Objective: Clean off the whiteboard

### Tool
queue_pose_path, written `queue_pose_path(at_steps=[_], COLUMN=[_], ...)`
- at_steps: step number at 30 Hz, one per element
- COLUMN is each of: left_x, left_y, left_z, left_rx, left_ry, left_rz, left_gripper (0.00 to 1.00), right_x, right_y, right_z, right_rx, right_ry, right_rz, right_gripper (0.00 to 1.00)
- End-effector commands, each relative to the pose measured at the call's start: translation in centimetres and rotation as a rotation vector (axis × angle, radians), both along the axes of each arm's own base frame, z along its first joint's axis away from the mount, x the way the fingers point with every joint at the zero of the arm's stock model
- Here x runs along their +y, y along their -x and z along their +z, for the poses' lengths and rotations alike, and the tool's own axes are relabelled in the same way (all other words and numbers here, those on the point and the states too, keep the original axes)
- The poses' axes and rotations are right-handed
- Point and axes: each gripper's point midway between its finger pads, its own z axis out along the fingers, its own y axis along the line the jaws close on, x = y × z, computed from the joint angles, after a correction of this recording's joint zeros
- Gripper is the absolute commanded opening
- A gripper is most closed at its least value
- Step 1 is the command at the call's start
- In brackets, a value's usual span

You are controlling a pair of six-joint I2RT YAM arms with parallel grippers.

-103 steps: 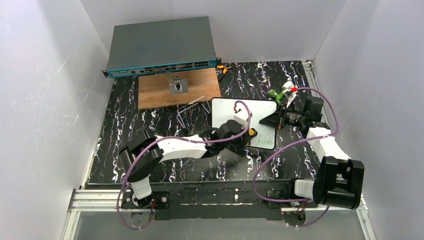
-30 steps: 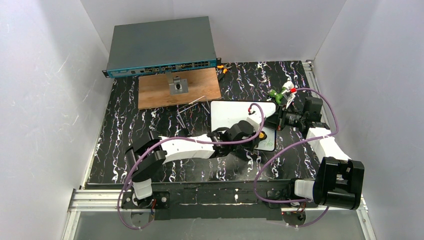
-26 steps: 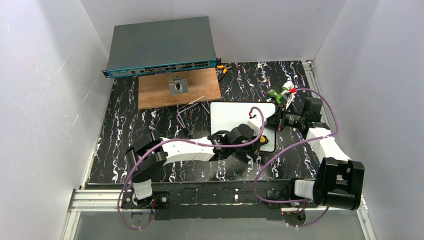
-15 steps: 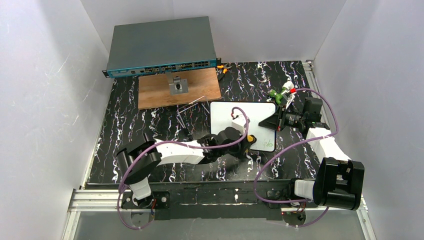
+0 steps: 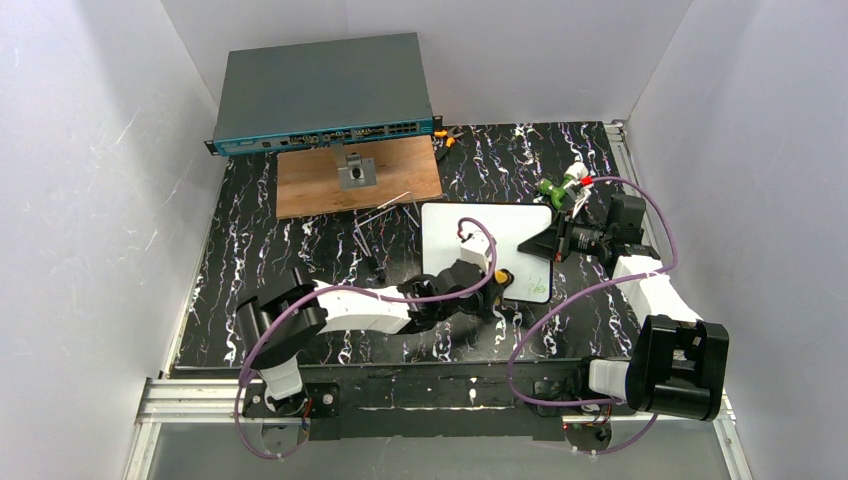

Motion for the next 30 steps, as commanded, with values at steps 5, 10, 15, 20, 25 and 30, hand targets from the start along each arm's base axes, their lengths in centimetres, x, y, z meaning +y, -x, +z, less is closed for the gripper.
queue_pose_path(at_steps=[5,10,15,20,25,30], left_x=[-2.4,-0.1,0.0,-2.2,-4.5,-5.4], left_y=[0.7,-1.0,-2.2,-1.5,-0.1,0.1], left_z=[2.5,2.8,3.1,3.3,3.8,3.3], left_rx=[-0.061,-0.114,-0.132,-0.139,-0.182,-0.191], left_ry=[0.082,0.08,0.062,0.042,0.014,-0.005], left_rz=[-0.007,0.09,0.113,0.077,0.04,0.012], left_gripper=[0.0,0.0,0.0,0.0,0.0,0.0], right_x=[0.7,0.7,0.7,0.7,0.7,0.7], right_y=[0.8,0.7,0.8,0.8,0.9,0.9], right_z=[1.9,1.6,1.9,2.0,2.2,2.2], right_rx=[-0.042,-0.03,-0.041,-0.043,-0.047,-0.049], right_ry=[-0.033,-0.035,-0.035,-0.037,-0.037,-0.037], right_rz=[0.055,0.054,0.056,0.058,0.057,0.056], right_gripper=[0.01,0.01,0.01,0.01,0.01,0.01])
